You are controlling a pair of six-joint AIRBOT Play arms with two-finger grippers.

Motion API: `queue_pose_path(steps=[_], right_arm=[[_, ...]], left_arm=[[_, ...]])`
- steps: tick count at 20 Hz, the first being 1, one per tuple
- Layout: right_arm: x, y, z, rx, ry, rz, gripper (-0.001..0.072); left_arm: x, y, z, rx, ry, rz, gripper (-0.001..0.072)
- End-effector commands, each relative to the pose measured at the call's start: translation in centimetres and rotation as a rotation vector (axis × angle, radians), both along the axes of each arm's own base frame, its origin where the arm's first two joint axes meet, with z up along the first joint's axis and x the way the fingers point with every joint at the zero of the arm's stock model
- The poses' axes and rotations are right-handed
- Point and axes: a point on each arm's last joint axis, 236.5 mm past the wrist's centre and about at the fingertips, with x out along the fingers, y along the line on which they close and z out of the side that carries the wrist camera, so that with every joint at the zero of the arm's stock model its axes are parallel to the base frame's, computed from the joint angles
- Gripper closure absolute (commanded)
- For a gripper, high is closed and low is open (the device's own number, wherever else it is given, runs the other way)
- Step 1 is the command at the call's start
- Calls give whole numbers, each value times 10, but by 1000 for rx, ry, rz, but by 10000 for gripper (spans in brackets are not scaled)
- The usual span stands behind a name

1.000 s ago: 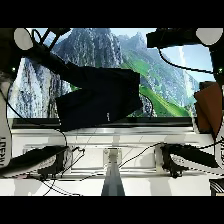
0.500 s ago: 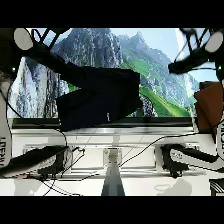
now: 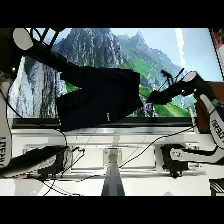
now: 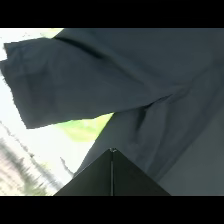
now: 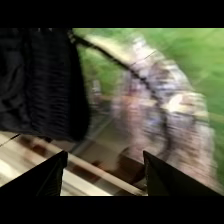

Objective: Fold the clothes and pants, and hang the long-sleeved shirts on hangers.

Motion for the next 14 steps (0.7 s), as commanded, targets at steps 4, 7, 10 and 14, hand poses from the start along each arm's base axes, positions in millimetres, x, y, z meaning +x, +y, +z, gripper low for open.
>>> queue_pose_path(steps=[4,7,10,14], right_arm=[[3,50,-20,127,27,-33,248],[1,58,-22,128,-14,30,421],[22,60,-22,103,-101,34,682],[100,51,1,66,-325,-140,682]], left_arm=[[-7,-5,-1,-24,29,-8,690],[-9,3,-4,11,42,5,352],[-8,9,-7,31,47,23,295],[-9,37,-24,82,87,74,668]])
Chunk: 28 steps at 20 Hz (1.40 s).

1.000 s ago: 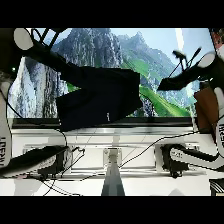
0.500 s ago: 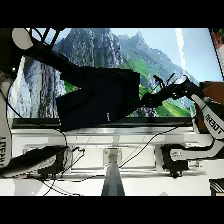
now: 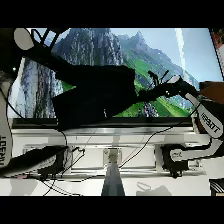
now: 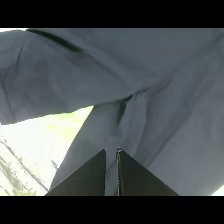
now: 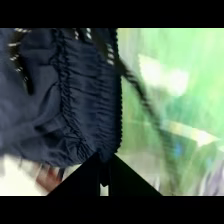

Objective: Fold the clothes and pants, and hang the long-sleeved shirts on hangers.

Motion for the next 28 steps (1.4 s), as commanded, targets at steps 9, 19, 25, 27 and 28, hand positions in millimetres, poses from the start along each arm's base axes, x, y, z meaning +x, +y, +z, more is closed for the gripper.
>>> queue_pose_path(steps=[9,19,25,27,28], right_arm=[[94,-15,39,-40,-273,-211,682],[102,-20,39,-53,-298,-237,682],[102,-20,39,-52,-297,-237,682],[102,-20,39,-52,-297,-237,682],[102,-20,39,-52,-297,-236,682]], left_arm=[[-114,83,-123,-298,467,379,699],[-226,37,-200,-537,766,519,66],[-219,24,-228,-464,671,485,67],[-205,15,-231,-464,611,473,67],[-196,9,-231,-486,579,483,87]])
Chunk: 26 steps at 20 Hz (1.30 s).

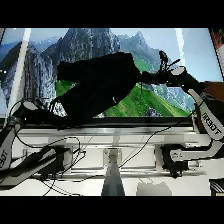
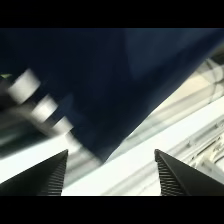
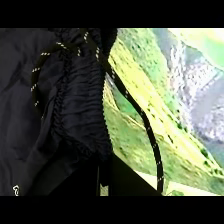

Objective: Fold the clothes and pants, and hang the long-sleeved shirts on hangers.

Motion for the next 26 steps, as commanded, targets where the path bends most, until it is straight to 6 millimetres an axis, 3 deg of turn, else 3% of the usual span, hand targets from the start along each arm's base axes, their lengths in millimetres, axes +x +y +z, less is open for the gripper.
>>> queue_pose_path(steps=[1,2,4,5,6,7,9,11,14,17,19,21,23,26], right_arm=[[0,0,1,1,-2,0,682],[0,0,1,1,-1,0,682],[0,0,1,1,-1,0,682],[0,0,1,1,-1,0,682],[0,0,1,1,-2,0,682],[0,0,1,1,-2,0,682],[-1,2,2,7,1,3,682],[-2,4,10,13,-11,12,682],[9,1,58,-14,-137,32,683],[21,0,144,-31,-337,45,682],[19,2,216,-28,-494,49,683],[6,5,291,-18,-654,53,682],[-20,7,362,-10,-811,58,682],[-74,8,449,21,-1009,60,682]], left_arm=[[38,-7,-13,53,-150,66,192],[47,-10,-13,52,-177,91,229],[54,-9,-13,60,-199,110,235],[54,-9,-14,60,-200,110,364],[55,-9,-14,62,-203,109,581],[57,-8,-14,66,-211,111,663],[61,-6,-15,76,-226,120,704],[71,-5,-7,73,-249,117,699],[114,-4,30,62,-364,102,699],[184,4,110,73,-612,97,700],[226,9,190,88,-827,99,699],[251,15,283,108,-1052,110,700],[256,25,371,140,-1268,146,700],[232,43,482,197,-1563,245,700]])
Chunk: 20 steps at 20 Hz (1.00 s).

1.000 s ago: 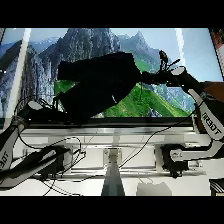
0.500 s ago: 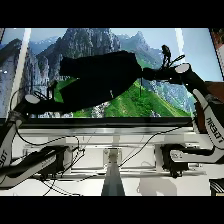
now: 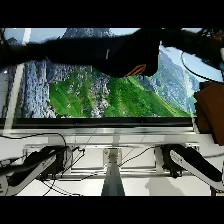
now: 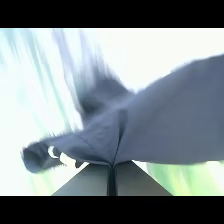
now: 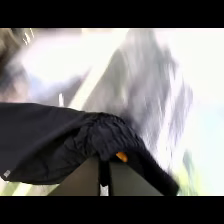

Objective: Fold the clothes and pants, and hang the long-sleeved shirts on hangers.

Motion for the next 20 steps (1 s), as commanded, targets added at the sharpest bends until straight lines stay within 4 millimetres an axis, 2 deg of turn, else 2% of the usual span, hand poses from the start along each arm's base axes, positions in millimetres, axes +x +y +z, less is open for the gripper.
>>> queue_pose_path(steps=[1,4,7,9,10,11,12,13,15,17,19,20], right_arm=[[-71,4,100,36,-226,36,682],[-132,15,138,74,-311,109,682],[-194,39,162,191,-327,274,683],[-218,53,166,242,-299,379,683],[-224,57,164,249,-286,412,683],[-221,58,161,263,-254,416,683],[-214,57,157,288,-206,399,683],[-201,53,148,294,-164,359,684],[-166,42,115,246,-64,256,684],[-122,30,58,183,84,154,684],[-76,15,-21,101,243,63,683],[-53,5,-72,57,337,10,683]], left_arm=[[-36,20,141,20,-383,117,700],[-92,24,208,18,-602,180,699],[-149,23,250,37,-763,220,700],[-178,27,266,79,-840,255,701],[-187,30,269,117,-860,277,702],[-186,34,266,150,-854,291,703],[-176,34,254,168,-805,280,703],[-158,33,234,178,-720,256,703],[-104,26,162,152,-431,169,702],[-50,24,75,131,-140,98,702],[-5,14,-10,112,93,26,703],[15,3,-48,104,182,-8,703]])
